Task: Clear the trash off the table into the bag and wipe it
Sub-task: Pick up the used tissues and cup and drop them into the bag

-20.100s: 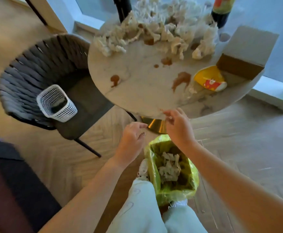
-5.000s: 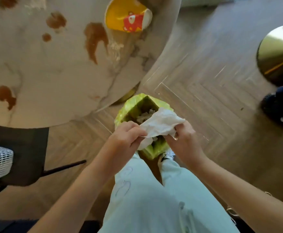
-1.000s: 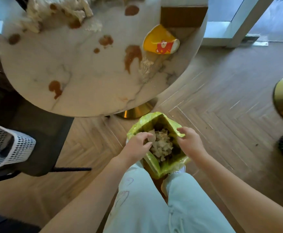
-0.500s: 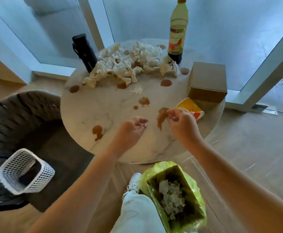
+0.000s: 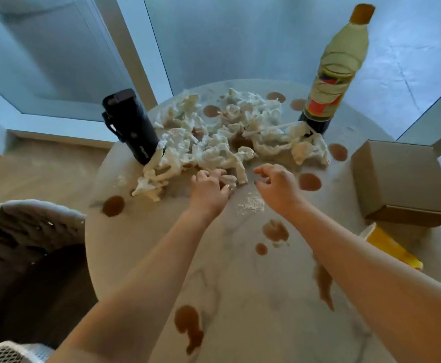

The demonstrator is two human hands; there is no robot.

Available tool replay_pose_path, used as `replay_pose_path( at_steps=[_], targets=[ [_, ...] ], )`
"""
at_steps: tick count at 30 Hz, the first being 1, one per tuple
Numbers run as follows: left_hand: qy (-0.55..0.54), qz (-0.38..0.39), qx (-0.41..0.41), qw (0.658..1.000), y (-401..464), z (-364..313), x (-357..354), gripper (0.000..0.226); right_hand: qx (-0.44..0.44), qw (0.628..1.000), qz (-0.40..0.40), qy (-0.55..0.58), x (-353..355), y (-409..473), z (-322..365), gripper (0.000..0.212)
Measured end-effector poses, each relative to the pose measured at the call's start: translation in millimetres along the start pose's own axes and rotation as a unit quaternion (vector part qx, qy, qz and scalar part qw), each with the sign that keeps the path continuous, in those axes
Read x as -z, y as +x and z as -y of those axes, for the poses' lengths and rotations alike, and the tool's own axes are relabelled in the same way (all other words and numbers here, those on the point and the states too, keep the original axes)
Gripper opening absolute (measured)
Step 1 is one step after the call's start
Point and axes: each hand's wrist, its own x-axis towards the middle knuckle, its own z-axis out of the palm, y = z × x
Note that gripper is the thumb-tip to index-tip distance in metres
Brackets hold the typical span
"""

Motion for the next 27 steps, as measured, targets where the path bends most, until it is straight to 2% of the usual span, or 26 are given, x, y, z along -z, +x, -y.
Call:
replay_pose_path(
  at_steps=[4,8,12,16,20,23,27],
  targets=[
    [-0.012,0.02,0.023,0.999,31,6,-7,0.044,0.019,0.998,0.049,-0.021,-24,40,8,0.033],
    [-0.036,-0.033,-0.002,0.999,41,9,-8,0.04,0.002,0.997,0.068,-0.038,-39,64,13,0.031],
    [-0.087,-0.101,-0.04,0.99,41,19,-5,0.029,0.024,0.998,-0.006,-0.062,-40,69,13,0.02],
    [-0.123,-0.155,-0.067,0.978,35,27,4,0.019,0.034,0.995,-0.089,-0.017,-31,69,14,0.016],
    [-0.162,-0.206,-0.104,0.959,21,22,19,0.02,0.041,0.986,-0.161,0.031,-12,64,24,0.022],
    [-0.199,-0.222,-0.125,0.946,5,13,31,0.028,0.04,0.98,-0.186,0.057,4,52,27,0.027],
    [-0.223,-0.239,-0.153,0.933,-19,-4,41,0.028,0.066,0.97,-0.224,0.066,31,27,25,0.022]
  ],
)
